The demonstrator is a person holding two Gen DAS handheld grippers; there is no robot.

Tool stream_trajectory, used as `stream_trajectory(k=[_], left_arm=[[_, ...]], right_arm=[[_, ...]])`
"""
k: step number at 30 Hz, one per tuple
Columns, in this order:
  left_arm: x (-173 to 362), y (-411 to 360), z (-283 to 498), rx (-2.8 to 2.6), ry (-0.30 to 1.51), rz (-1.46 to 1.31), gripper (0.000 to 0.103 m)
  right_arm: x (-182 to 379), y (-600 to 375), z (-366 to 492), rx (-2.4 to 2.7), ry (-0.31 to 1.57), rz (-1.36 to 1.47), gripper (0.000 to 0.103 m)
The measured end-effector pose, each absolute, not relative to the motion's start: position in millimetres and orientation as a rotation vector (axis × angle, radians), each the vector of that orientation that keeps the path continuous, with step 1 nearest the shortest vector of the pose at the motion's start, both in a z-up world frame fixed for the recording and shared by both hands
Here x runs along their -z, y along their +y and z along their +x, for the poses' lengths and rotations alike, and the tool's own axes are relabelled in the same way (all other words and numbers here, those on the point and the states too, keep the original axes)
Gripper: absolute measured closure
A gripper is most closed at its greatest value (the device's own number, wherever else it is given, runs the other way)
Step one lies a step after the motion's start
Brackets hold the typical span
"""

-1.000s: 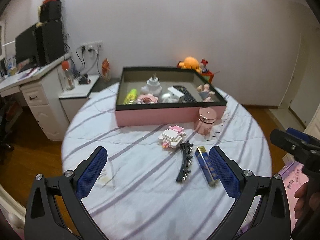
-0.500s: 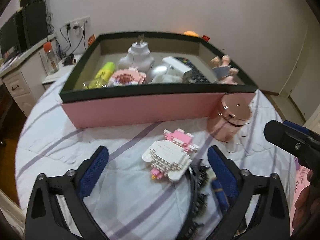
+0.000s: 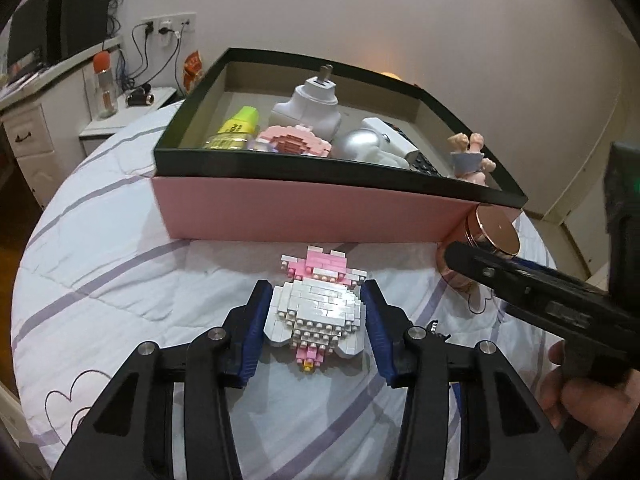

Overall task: Organize rigid objects
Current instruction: 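Grasp the pink-and-white block figure with the left tool while the right tool grasps the rose-gold container, then carry the block figure and rose-gold container into the pink box and release both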

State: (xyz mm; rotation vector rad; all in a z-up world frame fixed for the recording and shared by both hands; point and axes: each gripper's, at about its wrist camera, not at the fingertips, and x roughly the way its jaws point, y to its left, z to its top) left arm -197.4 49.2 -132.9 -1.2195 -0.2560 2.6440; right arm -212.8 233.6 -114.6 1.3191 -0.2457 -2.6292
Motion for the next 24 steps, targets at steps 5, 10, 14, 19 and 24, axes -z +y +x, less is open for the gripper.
stream_trajectory(k=[5,10,14,19,24], left_arm=[[131.1,42.9,-191.7,-2.655,-0.258,-1.212,0.057],[126.2,38.0,-185.9,-2.661,-0.258,-1.198,0.057],[119.3,35.7,-182.9,-2.671,-0.252,-1.174,0.057],[99.4,30.5,-176.9,-2.700,-0.240,-1.114,0.057],[72.1,24.1,-179.8,-2.736,-0.228,-1.028,0.057]], right_arm=[[114.8,236.1,-208.9,2.632,-0.259,1.289,0.049],[107.4,234.4,-200.3,2.634,-0.268,1.269,0.049],[96.0,230.0,-192.9,2.637,-0.252,1.242,0.049],[73.2,223.7,-184.1,2.640,-0.237,1.182,0.049],[48.3,219.1,-184.7,2.657,-0.217,1.100,0.049]])
